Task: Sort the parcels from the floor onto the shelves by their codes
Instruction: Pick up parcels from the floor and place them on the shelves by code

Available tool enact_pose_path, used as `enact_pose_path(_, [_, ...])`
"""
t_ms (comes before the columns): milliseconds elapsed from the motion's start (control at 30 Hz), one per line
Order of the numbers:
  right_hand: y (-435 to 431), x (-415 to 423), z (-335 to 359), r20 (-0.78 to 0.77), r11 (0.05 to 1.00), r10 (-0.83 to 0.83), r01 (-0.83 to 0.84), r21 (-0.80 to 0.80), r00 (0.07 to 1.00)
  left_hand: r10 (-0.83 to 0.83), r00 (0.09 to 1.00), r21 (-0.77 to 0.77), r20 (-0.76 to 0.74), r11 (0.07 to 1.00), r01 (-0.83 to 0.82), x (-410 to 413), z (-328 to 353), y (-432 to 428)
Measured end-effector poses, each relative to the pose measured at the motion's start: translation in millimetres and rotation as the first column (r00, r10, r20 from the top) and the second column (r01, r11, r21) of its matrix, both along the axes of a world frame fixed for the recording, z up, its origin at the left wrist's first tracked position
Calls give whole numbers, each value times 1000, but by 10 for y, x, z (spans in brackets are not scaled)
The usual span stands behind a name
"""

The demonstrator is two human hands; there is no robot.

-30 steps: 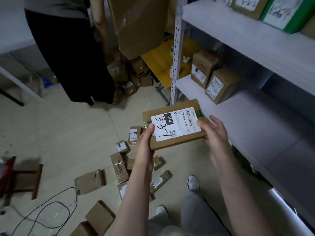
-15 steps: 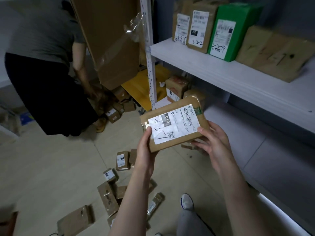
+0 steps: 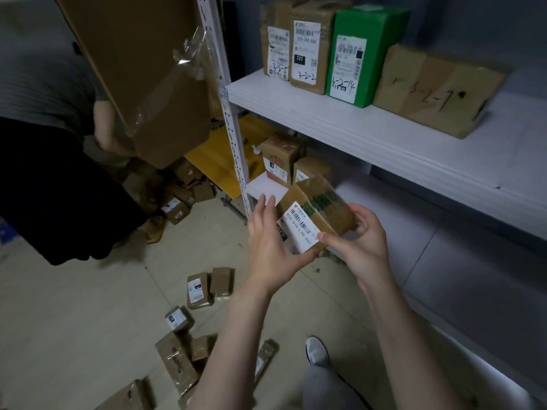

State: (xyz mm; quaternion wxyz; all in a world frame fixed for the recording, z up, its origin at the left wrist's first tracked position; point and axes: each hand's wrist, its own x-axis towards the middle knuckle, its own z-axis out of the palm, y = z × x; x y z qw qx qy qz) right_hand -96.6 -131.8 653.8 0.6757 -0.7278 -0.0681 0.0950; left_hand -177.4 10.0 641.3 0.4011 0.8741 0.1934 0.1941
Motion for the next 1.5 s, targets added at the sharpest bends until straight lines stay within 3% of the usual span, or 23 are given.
enact_pose_path(67, [1,59,-22,46,999,12,-10,-52,999,-31,999,62,8,998,30,119,-3,-61])
enact_pose_path(200, [-59,193,-35,78,993,68,-60,-101,995,39,999,14,28,999,-40,318,-34,-139])
enact_pose_path(300, [-127,341,-16,31,996,86,-86,-9,996,134,990,-88,39,988,-130,414,-61,-156])
enact_pose_path(367, [-154,448,-57,1,999,35,-35,39,999,184,982,-125,40,976,-178,458,-96,-170])
enact_pose_path(533, [-104,573,-232,97,968,-211,222,-116,973,222,974,-156,39,964,-213,620,-210,-184])
enact_pose_path(700, [26,819,-390,102,921,-321,336,-197,941,207,978,-159,-12,966,-206,872,-351,-174])
enact_pose_path(767, [64,940,-410,67,936,-297,304,-177,953,200,979,-168,-26,965,-201,1001,-424,-170])
enact_pose_path(900, [144,1227,-537,-102,988,-13,-3,-152,995,167,985,-148,-53,974,-173,1292,-562,-176])
enact_pose_path(967, [167,1354,-620,-98,961,56,-80,-263,994,160,985,-139,-59,976,-167,1440,-626,-192])
enact_pose_path(1033, [176,1491,-701,-79,924,24,-52,-378,997,143,986,-148,-84,977,-154,1577,-689,-205])
enact_pose_path(1267, [165,1899,-864,-83,840,-29,-21,-543,996,-48,954,-137,-296,991,7,1915,-876,-53])
enact_pose_path(1500, [236,2272,-1192,-150,803,-144,27,-595,978,1,938,-231,-347,969,-87,2118,-867,194])
